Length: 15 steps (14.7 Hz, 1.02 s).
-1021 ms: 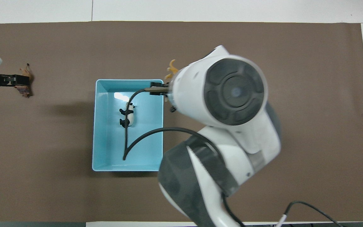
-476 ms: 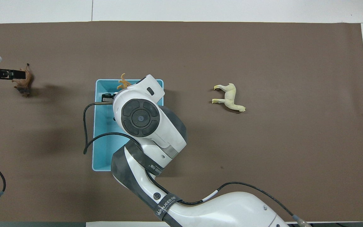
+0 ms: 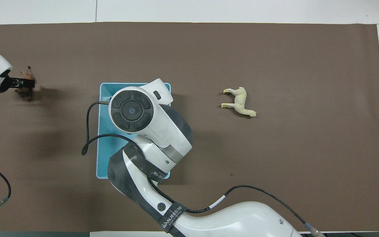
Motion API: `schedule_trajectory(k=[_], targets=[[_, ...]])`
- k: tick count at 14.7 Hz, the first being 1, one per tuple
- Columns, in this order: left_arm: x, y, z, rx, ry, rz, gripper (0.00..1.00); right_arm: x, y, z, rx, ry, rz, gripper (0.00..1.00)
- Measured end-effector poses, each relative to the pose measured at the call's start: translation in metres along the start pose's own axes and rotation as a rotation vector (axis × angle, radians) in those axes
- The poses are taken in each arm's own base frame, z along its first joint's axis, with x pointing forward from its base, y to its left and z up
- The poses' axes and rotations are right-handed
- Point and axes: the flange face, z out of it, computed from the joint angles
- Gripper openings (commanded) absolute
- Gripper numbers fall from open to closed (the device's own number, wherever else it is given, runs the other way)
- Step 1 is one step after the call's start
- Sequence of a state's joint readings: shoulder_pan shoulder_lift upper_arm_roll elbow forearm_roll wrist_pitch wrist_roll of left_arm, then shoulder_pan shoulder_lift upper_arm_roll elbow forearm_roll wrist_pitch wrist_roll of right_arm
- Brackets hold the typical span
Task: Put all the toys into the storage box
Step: 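Lower the deer into the box with the right gripper while the left gripper reaches, then grasp the brown horse with the left gripper while the right gripper reaches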
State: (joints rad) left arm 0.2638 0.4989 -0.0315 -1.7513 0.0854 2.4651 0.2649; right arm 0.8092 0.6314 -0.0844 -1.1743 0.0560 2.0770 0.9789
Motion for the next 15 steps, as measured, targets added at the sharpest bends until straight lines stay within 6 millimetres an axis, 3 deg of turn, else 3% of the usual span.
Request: schedule_trajectory(k=[2,4,5,8,10,12,15], targets=[[-0.008,-0.002,0.008,-0.003,-0.011,-0.007,1.00,0.033,0.026,-0.035,-0.043,0.016,0.037,1.00],[-0.015,-0.002,0.015,-0.007,-0.023,-0.009,0.69,0.071,0.067,-0.055,-0.101,0.001,0.034,1.00],[-0.017,-0.001,0.017,-0.009,-0.026,-0.010,0.52,0.090,0.090,-0.055,-0.130,-0.013,0.039,1.00],[-0.016,-0.002,0.009,-0.006,-0.016,-0.012,0.00,0.138,0.170,-0.023,-0.202,-0.061,0.049,1.00],[-0.015,0.001,0.003,-0.008,-0.015,-0.013,0.00,0.156,0.227,0.008,-0.216,-0.072,0.056,1.00],[-0.013,0.003,0.002,-0.013,-0.024,-0.022,0.00,0.148,0.269,0.044,-0.217,-0.076,0.040,1.00],[0.010,0.018,-0.025,-0.034,-0.060,-0.084,0.00,0.124,0.300,0.078,-0.259,-0.093,-0.012,1.00]])
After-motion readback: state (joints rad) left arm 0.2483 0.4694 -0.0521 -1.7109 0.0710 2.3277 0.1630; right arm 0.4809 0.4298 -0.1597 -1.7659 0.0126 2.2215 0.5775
